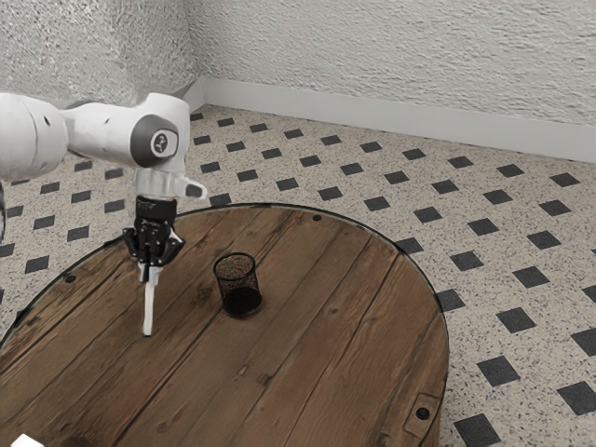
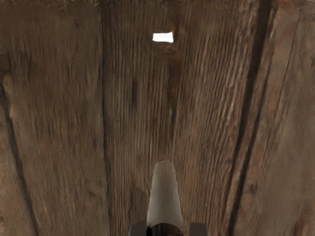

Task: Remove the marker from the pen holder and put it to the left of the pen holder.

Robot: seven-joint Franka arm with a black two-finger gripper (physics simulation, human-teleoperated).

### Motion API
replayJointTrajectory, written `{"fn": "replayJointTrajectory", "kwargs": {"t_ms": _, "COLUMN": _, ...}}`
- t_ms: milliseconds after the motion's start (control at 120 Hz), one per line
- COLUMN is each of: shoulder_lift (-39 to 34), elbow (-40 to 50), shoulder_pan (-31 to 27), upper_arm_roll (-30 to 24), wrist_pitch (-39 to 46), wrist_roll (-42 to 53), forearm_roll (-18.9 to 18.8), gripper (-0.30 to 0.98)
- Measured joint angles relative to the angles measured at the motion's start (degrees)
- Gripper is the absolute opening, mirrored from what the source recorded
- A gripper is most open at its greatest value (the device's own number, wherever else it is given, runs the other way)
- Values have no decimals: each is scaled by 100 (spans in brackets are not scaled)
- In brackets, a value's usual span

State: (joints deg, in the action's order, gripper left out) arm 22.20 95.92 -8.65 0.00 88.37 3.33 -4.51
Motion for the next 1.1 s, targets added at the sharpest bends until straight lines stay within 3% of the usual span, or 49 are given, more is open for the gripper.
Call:
{"fn": "replayJointTrajectory", "kwargs": {"t_ms": 158, "shoulder_lift": 762, "elbow": -870, "shoulder_pan": -124, "upper_arm_roll": -7, "wrist_pitch": -299, "wrist_roll": 427, "forearm_roll": 29, "gripper": -9}}
{"fn": "replayJointTrajectory", "kwargs": {"t_ms": 350, "shoulder_lift": 1115, "elbow": -1341, "shoulder_pan": -146, "upper_arm_roll": -11, "wrist_pitch": -470, "wrist_roll": 870, "forearm_roll": 9, "gripper": -9}}
{"fn": "replayJointTrajectory", "kwargs": {"t_ms": 567, "shoulder_lift": 1042, "elbow": -1345, "shoulder_pan": -147, "upper_arm_roll": 8, "wrist_pitch": -566, "wrist_roll": 1238, "forearm_roll": 184, "gripper": 36}}
{"fn": "replayJointTrajectory", "kwargs": {"t_ms": 683, "shoulder_lift": 328, "elbow": -1086, "shoulder_pan": -74, "upper_arm_roll": 37, "wrist_pitch": -557, "wrist_roll": 1383, "forearm_roll": 154, "gripper": 50}}
{"fn": "replayJointTrajectory", "kwargs": {"t_ms": 792, "shoulder_lift": -1304, "elbow": -224, "shoulder_pan": 275, "upper_arm_roll": 26, "wrist_pitch": -276, "wrist_roll": 1472, "forearm_roll": 40, "gripper": 57}}
{"fn": "replayJointTrajectory", "kwargs": {"t_ms": 875, "shoulder_lift": -2080, "elbow": -106, "shoulder_pan": 430, "upper_arm_roll": -37, "wrist_pitch": -54, "wrist_roll": 1400, "forearm_roll": 33, "gripper": 61}}
{"fn": "replayJointTrajectory", "kwargs": {"t_ms": 1100, "shoulder_lift": -2801, "elbow": -293, "shoulder_pan": 841, "upper_arm_roll": -41, "wrist_pitch": 194, "wrist_roll": 894, "forearm_roll": -388, "gripper": 66}}
